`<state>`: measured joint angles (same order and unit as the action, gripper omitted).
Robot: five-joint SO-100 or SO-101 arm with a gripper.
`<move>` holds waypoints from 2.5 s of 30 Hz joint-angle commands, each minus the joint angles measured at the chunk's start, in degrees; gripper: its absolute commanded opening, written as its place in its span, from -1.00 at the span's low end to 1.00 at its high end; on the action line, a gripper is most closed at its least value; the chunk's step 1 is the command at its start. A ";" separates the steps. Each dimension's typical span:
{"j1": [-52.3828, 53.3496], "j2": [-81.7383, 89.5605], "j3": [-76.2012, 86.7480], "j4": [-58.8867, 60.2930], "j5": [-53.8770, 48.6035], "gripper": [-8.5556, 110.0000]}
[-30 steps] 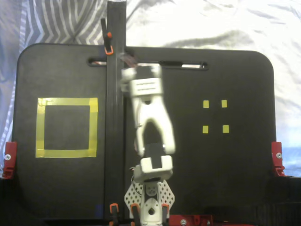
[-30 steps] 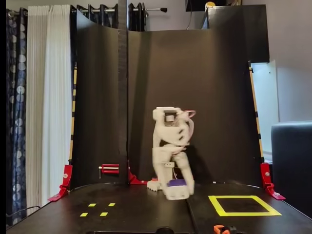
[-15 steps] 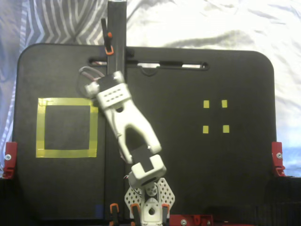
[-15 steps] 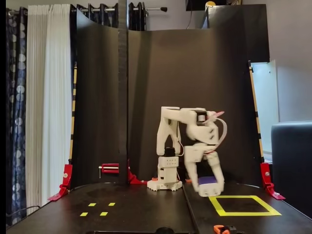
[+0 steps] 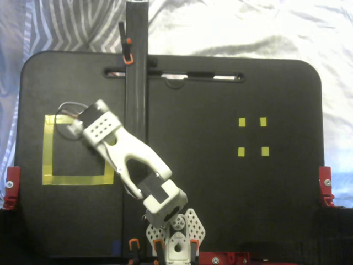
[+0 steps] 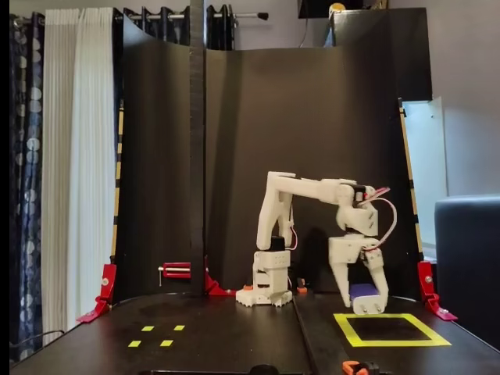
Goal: Grasp a block and put it in the designated area.
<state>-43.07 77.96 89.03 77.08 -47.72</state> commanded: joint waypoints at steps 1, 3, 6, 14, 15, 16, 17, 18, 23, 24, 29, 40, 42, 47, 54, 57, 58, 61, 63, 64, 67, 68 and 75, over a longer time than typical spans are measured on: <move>-1.41 -0.26 -0.26 -0.53 1.23 -0.63; -2.29 -0.97 -0.26 -1.05 1.93 -0.63; -3.87 -1.76 -0.26 -1.32 2.81 -0.63; -6.33 -4.04 -0.26 -2.37 4.75 -0.63; -6.33 -4.31 -0.26 -2.55 4.83 -0.63; -6.33 -4.57 -0.26 -2.72 4.83 -0.63; -6.24 -4.83 -0.26 -2.99 4.83 -0.63; -6.15 -5.36 -0.26 -3.25 4.83 -0.63; -5.89 -8.00 -0.26 -4.48 4.75 -0.63; -5.89 -8.53 -0.26 -4.66 4.66 -0.63; -6.15 -10.81 -0.26 -5.19 4.57 -0.63; -6.68 -13.62 -0.44 -5.98 4.48 -0.63; -6.68 -13.62 -0.44 -5.98 4.48 -0.62; -6.68 -13.45 -0.53 -5.71 4.48 -0.57; -6.33 -12.57 -0.70 -4.39 3.16 -0.31; -6.24 -12.22 -0.70 -4.04 2.72 -0.19; -6.15 -12.13 -0.79 -3.87 2.64 -0.13; -6.24 -11.95 -0.97 -2.81 2.11 -0.05; -6.15 -11.78 -1.05 -2.81 2.02 -0.04; -6.06 -11.69 -1.14 -2.81 2.02 -0.04; -5.71 -11.60 -1.67 -2.72 1.93 -0.04; -5.63 -11.60 -2.02 -2.55 1.93 -0.04; -3.69 -8.96 -6.77 2.02 1.93 -0.04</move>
<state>-47.37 65.39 85.08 77.61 -45.35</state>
